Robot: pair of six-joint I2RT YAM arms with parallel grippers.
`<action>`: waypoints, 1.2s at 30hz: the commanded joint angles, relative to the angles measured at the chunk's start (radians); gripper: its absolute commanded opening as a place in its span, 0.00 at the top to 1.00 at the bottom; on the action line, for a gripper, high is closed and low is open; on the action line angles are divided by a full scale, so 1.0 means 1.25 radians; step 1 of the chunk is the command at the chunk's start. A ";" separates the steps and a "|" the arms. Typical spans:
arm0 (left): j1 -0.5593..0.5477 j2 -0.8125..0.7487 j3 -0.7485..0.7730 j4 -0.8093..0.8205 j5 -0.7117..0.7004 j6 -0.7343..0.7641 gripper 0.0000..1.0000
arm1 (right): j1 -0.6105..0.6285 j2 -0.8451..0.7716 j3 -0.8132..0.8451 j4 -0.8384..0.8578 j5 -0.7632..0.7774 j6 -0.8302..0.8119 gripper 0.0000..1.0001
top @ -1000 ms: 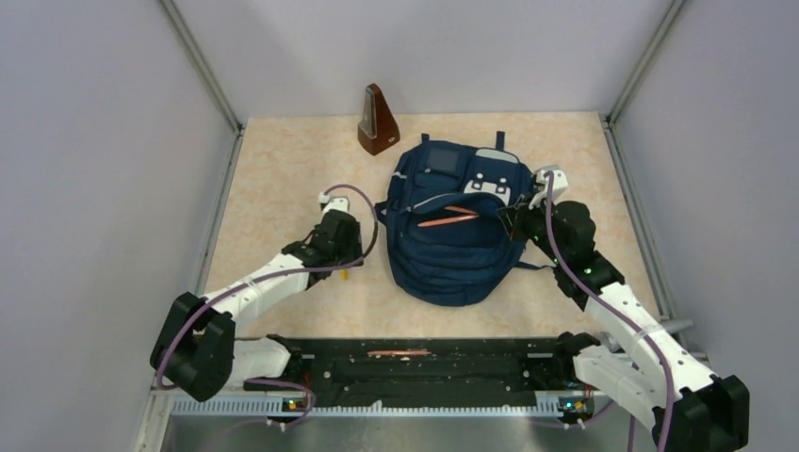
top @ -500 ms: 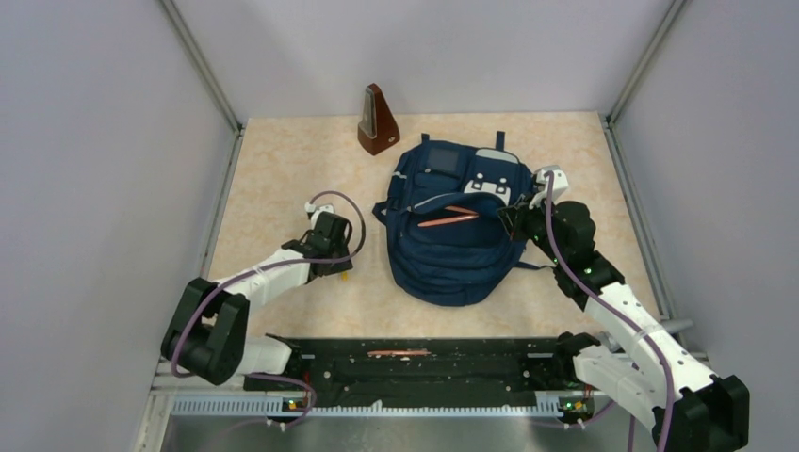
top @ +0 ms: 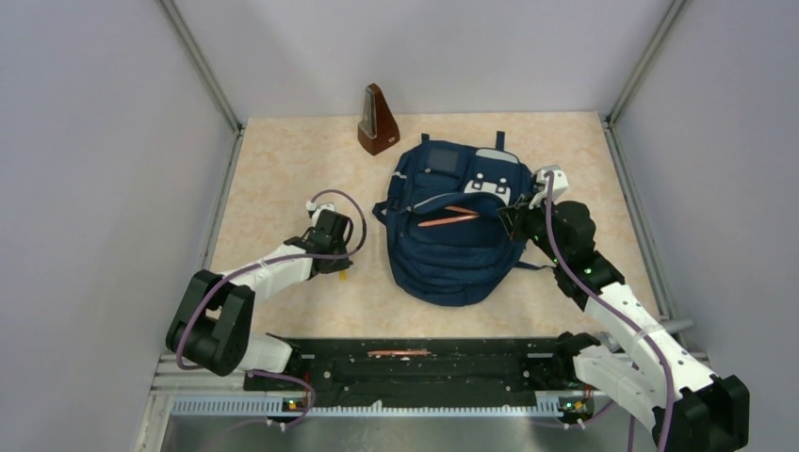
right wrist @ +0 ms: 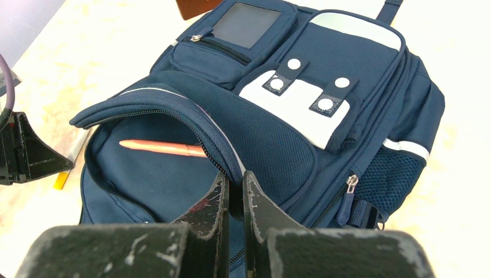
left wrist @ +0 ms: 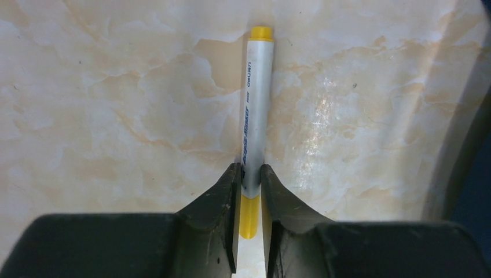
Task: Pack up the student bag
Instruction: Pick up the stationery from the center of the board, then place the stationery in the student bag.
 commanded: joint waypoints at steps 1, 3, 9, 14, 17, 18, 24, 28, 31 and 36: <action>0.003 0.009 -0.002 -0.005 0.002 0.007 0.81 | -0.002 -0.030 0.042 0.088 0.020 0.024 1.00; 0.003 -0.001 -0.006 -0.009 -0.002 0.011 0.85 | -0.002 -0.030 0.041 0.089 0.021 0.026 1.00; 0.000 -0.118 -0.040 0.015 0.019 0.042 0.95 | -0.002 -0.027 0.041 0.092 0.020 0.027 1.00; -0.003 -0.242 -0.052 -0.002 0.080 0.101 0.96 | -0.002 -0.027 0.041 0.095 0.018 0.028 1.00; -0.015 -0.309 -0.054 -0.007 0.138 0.152 0.98 | -0.002 -0.027 0.041 0.096 0.019 0.029 1.00; -0.025 -0.330 -0.052 -0.007 0.156 0.168 0.98 | -0.002 -0.026 0.041 0.096 0.019 0.030 1.00; -0.127 -0.381 -0.014 0.041 0.318 0.283 0.98 | -0.002 -0.022 0.043 0.106 0.015 0.034 1.00; -0.235 -0.301 0.083 0.028 0.323 0.353 0.98 | -0.002 -0.020 0.047 0.104 0.008 0.038 1.00; -0.278 -0.197 0.168 -0.001 0.374 0.391 0.99 | -0.002 -0.023 0.050 0.102 0.004 0.041 1.00; -0.315 -0.081 0.287 -0.029 0.409 0.469 1.00 | -0.002 -0.030 0.050 0.093 0.007 0.040 1.00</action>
